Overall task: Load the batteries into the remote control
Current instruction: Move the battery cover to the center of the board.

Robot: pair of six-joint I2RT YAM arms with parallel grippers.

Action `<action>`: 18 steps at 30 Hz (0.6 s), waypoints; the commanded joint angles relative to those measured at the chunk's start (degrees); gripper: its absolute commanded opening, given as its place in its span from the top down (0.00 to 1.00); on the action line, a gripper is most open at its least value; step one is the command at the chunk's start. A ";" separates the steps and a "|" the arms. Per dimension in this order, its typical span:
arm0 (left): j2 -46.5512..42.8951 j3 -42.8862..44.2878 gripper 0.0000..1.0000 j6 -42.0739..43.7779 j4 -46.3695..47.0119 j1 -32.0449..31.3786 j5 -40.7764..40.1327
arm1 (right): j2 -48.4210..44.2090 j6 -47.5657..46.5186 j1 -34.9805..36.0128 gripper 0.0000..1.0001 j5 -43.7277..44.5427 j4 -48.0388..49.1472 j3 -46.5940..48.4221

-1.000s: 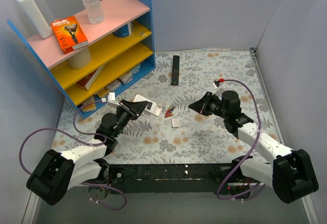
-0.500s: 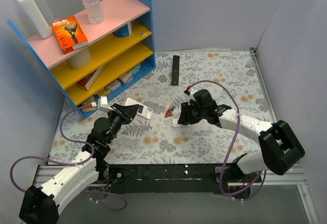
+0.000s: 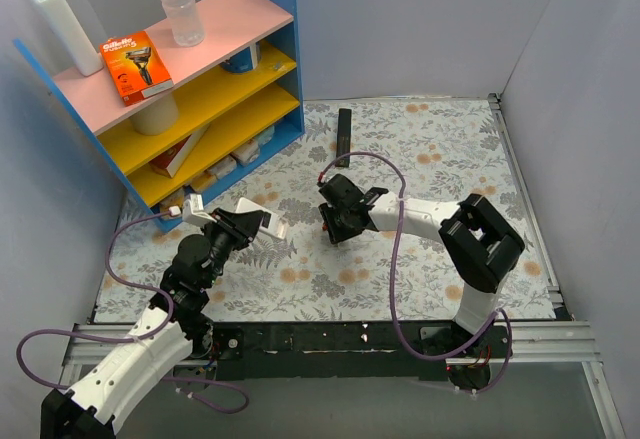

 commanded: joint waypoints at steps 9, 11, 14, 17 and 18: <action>-0.61 0.66 1.00 0.33 0.06 -0.10 0.02 | -3.26 0.57 -3.35 0.66 9.23 -7.56 -6.15; -0.44 0.39 1.00 0.59 0.50 -0.10 0.37 | -5.72 0.04 -5.72 0.66 8.61 -6.77 -9.13; -0.18 0.13 1.00 0.59 0.94 -0.10 0.73 | -9.24 -2.32 -8.36 0.65 7.38 -6.24 -11.07; 0.09 0.04 1.00 0.68 1.30 -0.10 1.08 | -13.63 -7.15 -8.54 0.64 6.33 -5.28 -10.38; 0.09 0.04 1.00 0.59 1.38 -0.10 1.16 | -14.95 -8.64 -8.54 0.60 4.50 -4.49 -10.12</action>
